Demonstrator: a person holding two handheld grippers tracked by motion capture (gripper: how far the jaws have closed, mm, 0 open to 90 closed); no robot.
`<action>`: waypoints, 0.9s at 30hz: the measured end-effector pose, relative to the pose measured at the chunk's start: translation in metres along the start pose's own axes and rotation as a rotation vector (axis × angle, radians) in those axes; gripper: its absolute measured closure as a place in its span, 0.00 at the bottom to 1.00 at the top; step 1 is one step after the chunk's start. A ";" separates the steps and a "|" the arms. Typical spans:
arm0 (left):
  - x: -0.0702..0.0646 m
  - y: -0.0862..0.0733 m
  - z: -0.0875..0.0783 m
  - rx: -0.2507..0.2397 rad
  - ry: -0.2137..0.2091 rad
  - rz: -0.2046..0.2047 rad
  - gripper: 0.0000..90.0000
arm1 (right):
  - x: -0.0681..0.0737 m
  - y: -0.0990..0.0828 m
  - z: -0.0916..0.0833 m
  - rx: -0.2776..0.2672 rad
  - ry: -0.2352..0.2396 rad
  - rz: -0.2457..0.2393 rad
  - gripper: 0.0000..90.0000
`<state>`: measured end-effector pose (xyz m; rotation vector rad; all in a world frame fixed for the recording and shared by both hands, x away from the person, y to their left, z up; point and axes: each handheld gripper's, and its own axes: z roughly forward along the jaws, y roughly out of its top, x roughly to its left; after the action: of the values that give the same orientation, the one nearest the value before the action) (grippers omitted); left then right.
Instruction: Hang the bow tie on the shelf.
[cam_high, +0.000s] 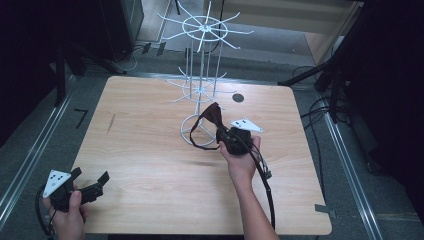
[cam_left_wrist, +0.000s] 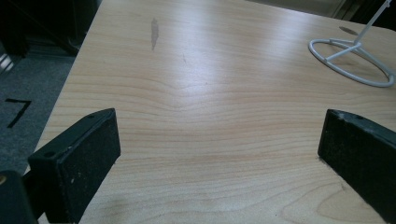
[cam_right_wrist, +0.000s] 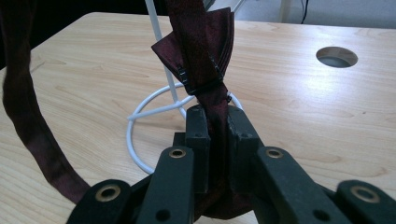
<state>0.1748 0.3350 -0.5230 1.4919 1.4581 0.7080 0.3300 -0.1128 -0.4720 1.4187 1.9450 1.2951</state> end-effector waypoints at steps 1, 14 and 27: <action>0.000 0.000 0.000 0.000 0.000 0.000 0.00 | 0.000 0.000 0.000 0.000 0.000 0.000 0.91; -0.001 0.000 0.000 -0.003 0.004 0.010 0.00 | -0.011 0.009 -0.012 -0.045 0.063 0.066 0.58; -0.001 0.000 0.000 -0.006 0.003 0.011 0.00 | -0.008 0.012 -0.029 -0.081 0.074 0.016 0.24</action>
<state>0.1745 0.3337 -0.5231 1.4960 1.4500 0.7208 0.3179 -0.1323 -0.4489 1.3678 1.9080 1.4361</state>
